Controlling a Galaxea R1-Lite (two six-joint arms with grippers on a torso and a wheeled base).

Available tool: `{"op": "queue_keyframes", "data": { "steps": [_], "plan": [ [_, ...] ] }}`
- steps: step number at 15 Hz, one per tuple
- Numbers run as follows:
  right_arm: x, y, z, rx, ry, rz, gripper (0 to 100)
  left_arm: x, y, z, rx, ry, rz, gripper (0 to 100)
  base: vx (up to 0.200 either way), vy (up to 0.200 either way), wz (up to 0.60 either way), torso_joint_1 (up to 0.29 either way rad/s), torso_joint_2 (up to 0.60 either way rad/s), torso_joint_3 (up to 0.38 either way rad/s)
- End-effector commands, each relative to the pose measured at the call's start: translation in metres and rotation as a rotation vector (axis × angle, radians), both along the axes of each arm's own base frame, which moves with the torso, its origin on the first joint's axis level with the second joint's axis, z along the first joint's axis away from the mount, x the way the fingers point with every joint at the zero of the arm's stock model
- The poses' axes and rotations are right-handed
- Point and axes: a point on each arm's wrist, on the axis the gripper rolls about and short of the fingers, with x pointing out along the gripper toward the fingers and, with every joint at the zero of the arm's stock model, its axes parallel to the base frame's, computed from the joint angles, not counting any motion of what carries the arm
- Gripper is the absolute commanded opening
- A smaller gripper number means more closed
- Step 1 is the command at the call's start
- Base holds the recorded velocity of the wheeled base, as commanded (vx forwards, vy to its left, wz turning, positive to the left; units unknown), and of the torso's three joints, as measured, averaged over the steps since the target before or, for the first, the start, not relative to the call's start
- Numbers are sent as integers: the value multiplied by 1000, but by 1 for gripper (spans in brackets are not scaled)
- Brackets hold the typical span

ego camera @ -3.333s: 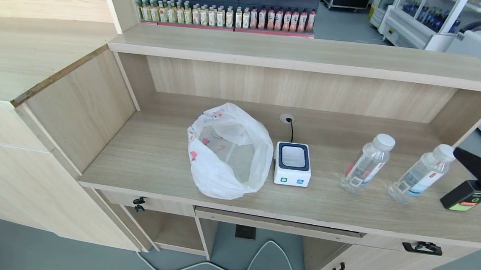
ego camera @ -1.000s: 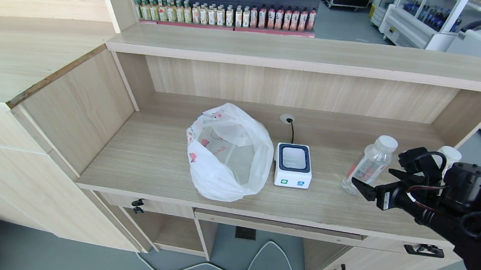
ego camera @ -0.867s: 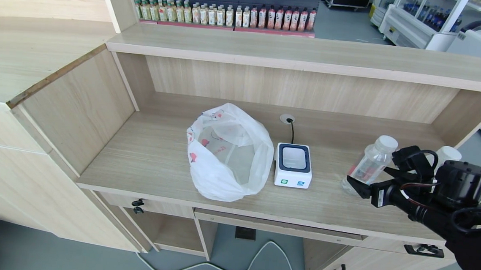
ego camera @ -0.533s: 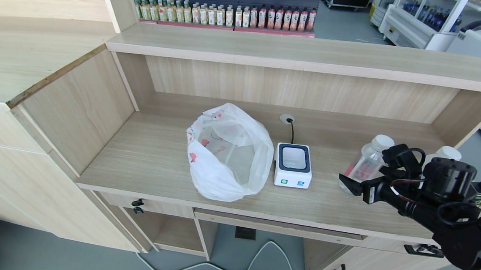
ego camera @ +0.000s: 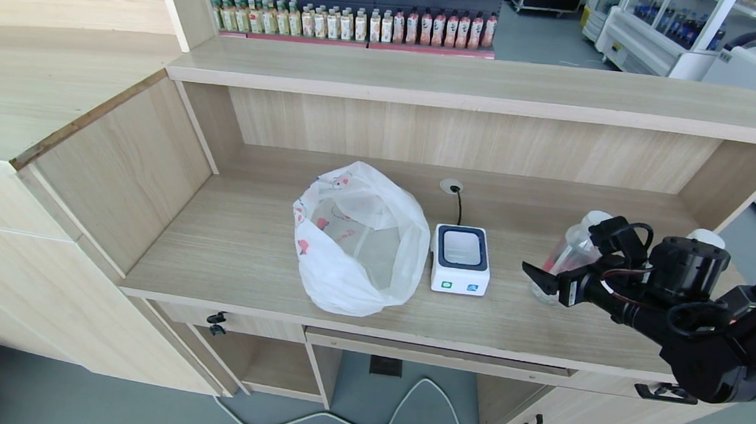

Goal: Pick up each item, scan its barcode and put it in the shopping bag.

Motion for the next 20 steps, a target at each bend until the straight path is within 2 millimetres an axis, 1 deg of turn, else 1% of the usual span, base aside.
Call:
{"op": "queue_keyframes", "data": {
  "steps": [1,4,7,8,10,15,17,18,20],
  "plan": [
    [6,0,-3,2,-1,9,100,0,0,0,0,-1,-2,100,0,0,0,0,0,0],
    [19,2,-2,6,-25,32,100,0,0,0,0,-1,0,100,0,0,0,0,0,0],
    [23,3,-5,12,-24,66,100,0,0,0,0,-1,0,100,0,0,0,0,0,0],
    [23,4,-5,16,-27,94,0,0,0,0,0,-1,0,100,0,0,0,0,0,0],
    [23,4,-5,20,-25,124,0,0,0,0,0,-1,0,100,0,0,0,0,0,0],
    [19,-1,-4,22,-23,115,0,0,0,0,0,-1,0,100,0,0,0,0,0,0],
    [17,-1,-1,21,-49,112,0,0,0,0,0,-1,0,100,0,0,0,0,0,0],
    [15,-1,3,23,-64,112,0,0,0,0,0,-1,0,100,0,0,0,0,0,0],
    [6,-1,23,86,-87,137,0,0,0,0,0,-2,0,100,0,0,0,0,0,0]
  ]
}}
